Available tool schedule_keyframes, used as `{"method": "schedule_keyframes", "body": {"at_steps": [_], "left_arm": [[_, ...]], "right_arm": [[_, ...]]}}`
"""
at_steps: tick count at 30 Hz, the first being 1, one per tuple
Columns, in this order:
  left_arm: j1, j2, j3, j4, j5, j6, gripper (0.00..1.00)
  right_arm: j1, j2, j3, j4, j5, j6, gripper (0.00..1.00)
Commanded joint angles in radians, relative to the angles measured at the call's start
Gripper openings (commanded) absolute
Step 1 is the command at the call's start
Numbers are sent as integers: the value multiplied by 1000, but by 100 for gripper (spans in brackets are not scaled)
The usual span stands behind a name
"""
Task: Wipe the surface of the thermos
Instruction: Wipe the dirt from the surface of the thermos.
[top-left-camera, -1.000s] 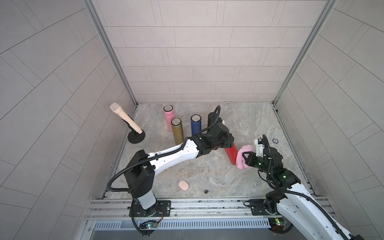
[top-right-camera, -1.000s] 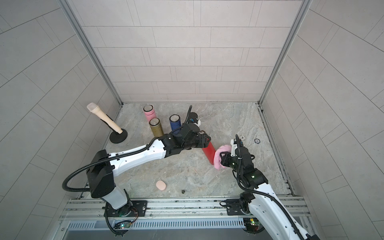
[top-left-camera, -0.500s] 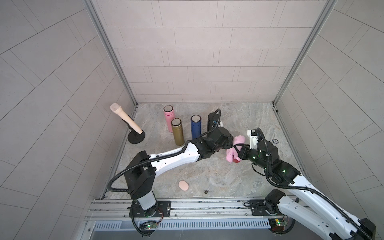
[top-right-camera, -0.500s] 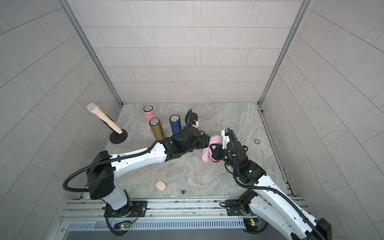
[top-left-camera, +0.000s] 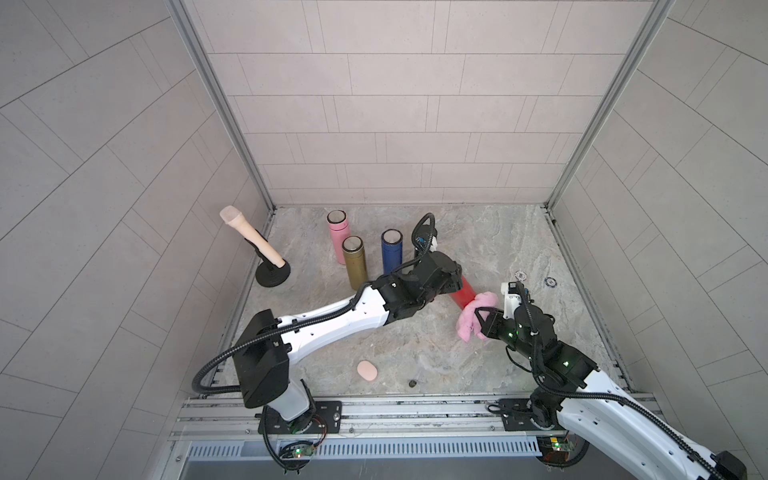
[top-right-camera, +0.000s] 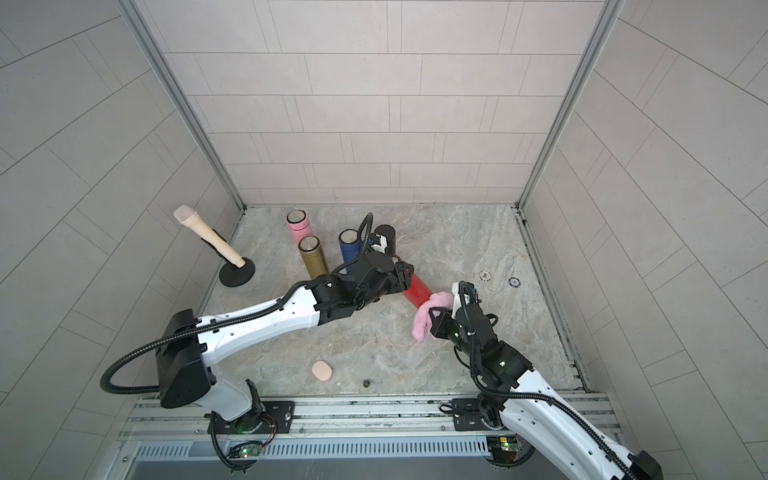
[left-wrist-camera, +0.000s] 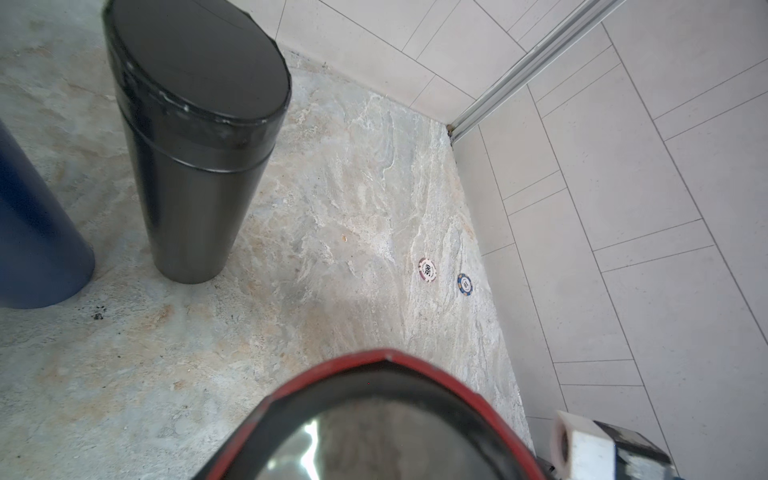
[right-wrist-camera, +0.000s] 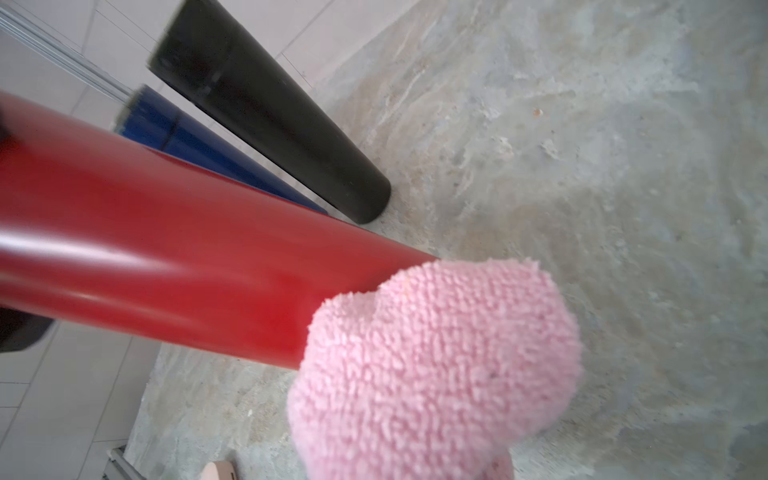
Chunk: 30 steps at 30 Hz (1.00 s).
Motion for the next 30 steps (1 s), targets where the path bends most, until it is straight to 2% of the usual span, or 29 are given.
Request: {"method": "schedule_keyframes", "body": {"at_steps": [1, 7, 9, 14, 16, 19, 21, 26, 28, 30], "left_arm": [[-24, -6, 39, 76, 52, -60, 0], [-24, 11, 29, 75, 53, -50, 0], [-20, 13, 36, 65, 63, -6, 0], [0, -44, 43, -22, 105, 323, 0], [29, -83, 16, -23, 186, 433, 0], [64, -135, -24, -4, 308, 558, 0], [68, -152, -19, -22, 354, 645, 0], [68, -173, -20, -35, 419, 775, 0], [68, -169, -23, -46, 410, 817, 0], [68, -163, -37, -52, 390, 850, 0]], "right_arm": [[30, 55, 87, 131, -6, 12, 0], [75, 174, 183, 205, -54, 7, 0], [73, 182, 191, 170, -42, -1, 0], [23, 141, 149, -4, 0, -52, 0], [-40, 162, 125, -56, -47, -53, 0], [-130, 240, 60, 2, -161, -46, 0], [-145, 302, 38, 68, -181, -59, 0], [-149, 429, 73, 167, -253, -79, 0], [-148, 407, 91, 183, -280, -84, 0], [-149, 359, 117, 131, -256, -107, 0]]}}
